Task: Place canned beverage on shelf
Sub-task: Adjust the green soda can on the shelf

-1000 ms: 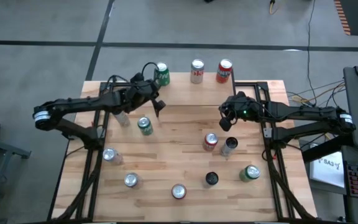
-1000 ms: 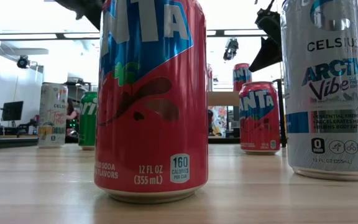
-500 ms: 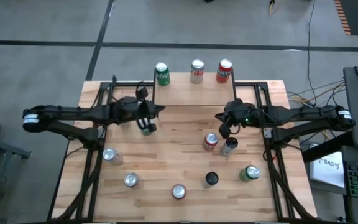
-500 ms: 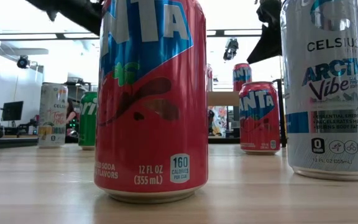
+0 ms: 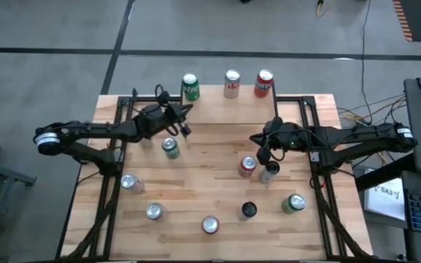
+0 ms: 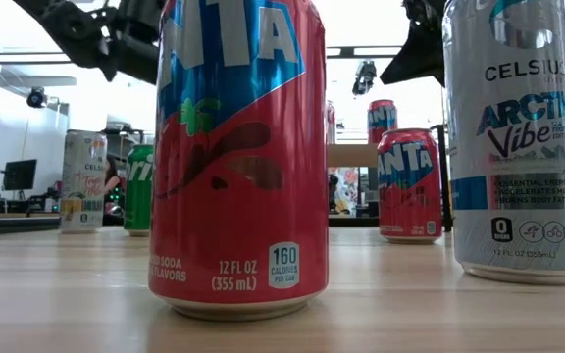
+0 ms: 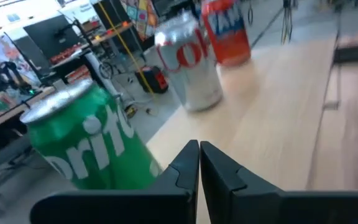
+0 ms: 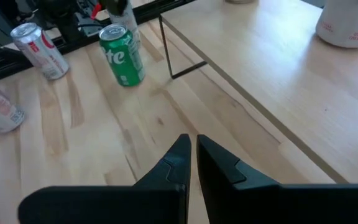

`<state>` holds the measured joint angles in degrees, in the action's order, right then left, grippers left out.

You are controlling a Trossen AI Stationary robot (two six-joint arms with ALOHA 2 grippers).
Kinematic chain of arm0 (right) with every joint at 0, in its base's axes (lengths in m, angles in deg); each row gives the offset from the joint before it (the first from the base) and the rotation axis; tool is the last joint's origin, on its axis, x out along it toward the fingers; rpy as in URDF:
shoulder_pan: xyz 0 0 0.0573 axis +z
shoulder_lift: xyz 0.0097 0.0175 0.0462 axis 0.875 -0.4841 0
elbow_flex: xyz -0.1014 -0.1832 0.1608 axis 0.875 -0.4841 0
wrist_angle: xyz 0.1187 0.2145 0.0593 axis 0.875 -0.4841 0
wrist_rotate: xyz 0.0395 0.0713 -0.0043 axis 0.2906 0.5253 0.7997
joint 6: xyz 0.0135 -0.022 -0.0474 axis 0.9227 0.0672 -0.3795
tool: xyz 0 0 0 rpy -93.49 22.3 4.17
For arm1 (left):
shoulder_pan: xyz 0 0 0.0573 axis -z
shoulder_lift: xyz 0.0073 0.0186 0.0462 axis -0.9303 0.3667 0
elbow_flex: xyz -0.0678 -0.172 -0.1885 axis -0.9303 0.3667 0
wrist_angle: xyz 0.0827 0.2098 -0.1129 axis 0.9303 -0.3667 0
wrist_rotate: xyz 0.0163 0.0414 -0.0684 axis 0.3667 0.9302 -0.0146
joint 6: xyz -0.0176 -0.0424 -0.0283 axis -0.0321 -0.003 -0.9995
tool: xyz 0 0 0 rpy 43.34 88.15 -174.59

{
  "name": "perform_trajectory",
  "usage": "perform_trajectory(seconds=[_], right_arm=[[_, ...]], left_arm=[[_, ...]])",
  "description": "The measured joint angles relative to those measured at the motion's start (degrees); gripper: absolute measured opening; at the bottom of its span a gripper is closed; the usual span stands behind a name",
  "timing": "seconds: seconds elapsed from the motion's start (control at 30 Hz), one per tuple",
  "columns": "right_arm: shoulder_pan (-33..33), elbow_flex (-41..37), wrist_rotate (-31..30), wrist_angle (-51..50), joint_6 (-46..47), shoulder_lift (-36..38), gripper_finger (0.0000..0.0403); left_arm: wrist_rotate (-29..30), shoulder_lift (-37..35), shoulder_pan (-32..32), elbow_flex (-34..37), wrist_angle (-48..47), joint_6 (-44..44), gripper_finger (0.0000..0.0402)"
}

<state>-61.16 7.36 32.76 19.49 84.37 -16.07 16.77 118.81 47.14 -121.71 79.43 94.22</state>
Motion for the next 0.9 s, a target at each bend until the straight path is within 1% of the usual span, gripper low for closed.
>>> perform_trajectory(seconds=[0.07, 0.17, 0.27, 0.37, 0.43, 0.63, 0.73, 0.9], right_arm=[[0.00, 0.00, 0.00, 0.02, -0.01, 0.00, 0.0018], [0.00, 0.00, 0.01, 0.11, 0.02, 0.00, 0.0018], [0.00, 0.00, -0.01, 0.18, 1.04, 0.00, 0.0018], [0.00, 0.00, -0.01, 0.20, 1.48, 0.00, 0.0018], [0.00, 0.00, -0.05, 0.20, 1.48, 0.00, 0.0018], [0.00, 0.00, -0.28, 0.51, 1.48, 0.00, 0.0018], [0.00, 0.00, -1.57, 1.00, 1.48, 0.00, 0.0018], [-0.02, 0.00, -1.71, 1.31, 1.48, 0.00, 0.0018]], left_arm=[[-0.35, 1.33, -1.00, -0.56, 0.03, 2.62, 0.0000], [-3.29, 2.67, -2.58, -1.45, 0.28, 5.79, 0.0000], [-7.79, 3.27, -4.52, -1.98, 0.18, 5.75, 0.0000], [-14.27, 3.23, -7.14, -1.64, 2.29, 4.36, 0.0000], [-16.59, 3.10, -8.81, -1.10, 2.67, 2.74, 0.0000], [-17.90, 3.22, -11.31, -0.71, 3.83, 0.69, 0.0000], [-18.95, 3.32, -11.79, -0.69, 4.75, -0.11, 0.0000], [-18.76, 3.34, -13.18, -0.84, 5.09, -0.68, 0.0000]])
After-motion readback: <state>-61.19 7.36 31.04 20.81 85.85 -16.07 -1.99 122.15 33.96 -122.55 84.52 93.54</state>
